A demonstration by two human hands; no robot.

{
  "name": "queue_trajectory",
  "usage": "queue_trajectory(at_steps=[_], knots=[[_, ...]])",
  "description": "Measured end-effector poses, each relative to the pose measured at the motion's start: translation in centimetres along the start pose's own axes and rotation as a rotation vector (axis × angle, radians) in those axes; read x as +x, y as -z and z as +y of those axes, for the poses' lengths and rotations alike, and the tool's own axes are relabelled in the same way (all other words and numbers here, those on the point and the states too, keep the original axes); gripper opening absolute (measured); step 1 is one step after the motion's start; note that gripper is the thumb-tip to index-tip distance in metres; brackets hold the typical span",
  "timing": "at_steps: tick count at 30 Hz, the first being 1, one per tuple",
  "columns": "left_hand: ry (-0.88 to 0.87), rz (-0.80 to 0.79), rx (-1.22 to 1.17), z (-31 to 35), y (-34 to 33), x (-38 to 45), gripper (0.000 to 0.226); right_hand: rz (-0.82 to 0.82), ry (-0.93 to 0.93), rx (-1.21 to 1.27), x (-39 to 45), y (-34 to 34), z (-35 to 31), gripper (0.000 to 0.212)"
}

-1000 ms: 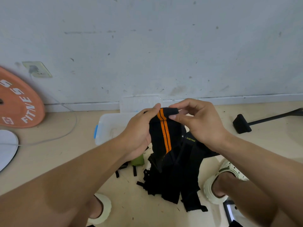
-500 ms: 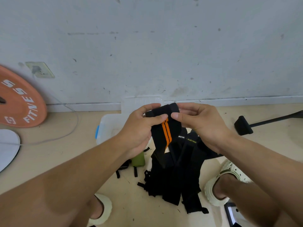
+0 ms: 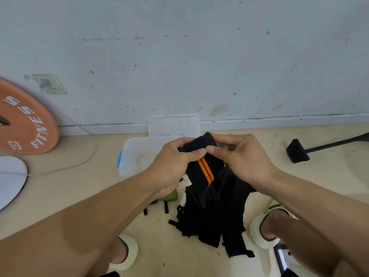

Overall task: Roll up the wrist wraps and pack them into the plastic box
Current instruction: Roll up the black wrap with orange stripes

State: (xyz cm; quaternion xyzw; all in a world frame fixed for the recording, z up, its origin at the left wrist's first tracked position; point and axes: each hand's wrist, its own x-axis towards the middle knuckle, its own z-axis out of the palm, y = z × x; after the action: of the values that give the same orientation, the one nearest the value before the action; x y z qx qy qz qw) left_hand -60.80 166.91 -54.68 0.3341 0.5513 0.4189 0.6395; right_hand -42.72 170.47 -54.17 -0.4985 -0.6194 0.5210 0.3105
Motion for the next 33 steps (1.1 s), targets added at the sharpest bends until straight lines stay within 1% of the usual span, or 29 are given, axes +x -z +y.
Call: queue_trajectory(at_steps=[1, 3, 7, 11, 13, 16, 19, 21, 23, 26, 28, 31, 33], knots=[[-0.005, 0.004, 0.01, 0.1, 0.0, 0.0, 0.029, 0.013, -0.03, 0.051, 0.2, 0.1, 0.0, 0.029], [-0.014, 0.002, 0.021, 0.3, 0.0, -0.1, 0.029, -0.004, -0.078, 0.066, 0.7, 0.4, -0.4, 0.028], [0.041, -0.035, -0.023, 1.0, -0.3, -0.3, 0.027, -0.133, -0.105, 0.032, 1.6, 1.7, -1.2, 0.029], [0.128, -0.118, -0.081, 1.4, -0.2, -0.4, 0.042, -0.103, -0.011, -0.042, 1.8, 2.4, -1.6, 0.03], [0.144, -0.121, -0.109, 1.5, 0.0, -0.3, 0.043, -0.08, 0.046, -0.053, 1.7, 2.3, -1.7, 0.03], [0.135, -0.085, -0.116, 1.7, 0.1, -0.1, 0.039, -0.071, 0.112, -0.044, 1.6, 2.3, -1.5, 0.03], [0.068, -0.009, -0.111, 2.1, 0.1, 0.1, 0.032, -0.099, 0.084, 0.017, 1.7, 2.4, -1.5, 0.03], [0.005, 0.057, -0.091, 2.4, 0.3, 0.1, 0.035, -0.153, 0.029, 0.104, 1.9, 2.6, -1.6, 0.031], [-0.088, 0.112, 0.032, 2.4, 0.5, 0.2, 0.038, -0.188, -0.013, 0.202, 2.1, 2.5, -1.6, 0.035], [-0.241, 0.142, 0.237, 2.4, 0.6, -0.1, 0.04, -0.207, -0.043, 0.242, 2.4, 2.1, -1.3, 0.047], [-0.306, 0.144, 0.297, 2.3, 0.7, -0.2, 0.043, -0.235, -0.05, 0.246, 2.4, 1.9, -1.2, 0.045], [-0.324, 0.135, 0.337, 2.0, 0.9, -0.1, 0.049, -0.196, -0.002, 0.21, 2.2, 1.8, -1.2, 0.034], [-0.291, 0.125, 0.308, 1.9, 0.9, 0.0, 0.048, -0.136, 0.032, 0.204, 2.1, 1.8, -1.5, 0.032]])
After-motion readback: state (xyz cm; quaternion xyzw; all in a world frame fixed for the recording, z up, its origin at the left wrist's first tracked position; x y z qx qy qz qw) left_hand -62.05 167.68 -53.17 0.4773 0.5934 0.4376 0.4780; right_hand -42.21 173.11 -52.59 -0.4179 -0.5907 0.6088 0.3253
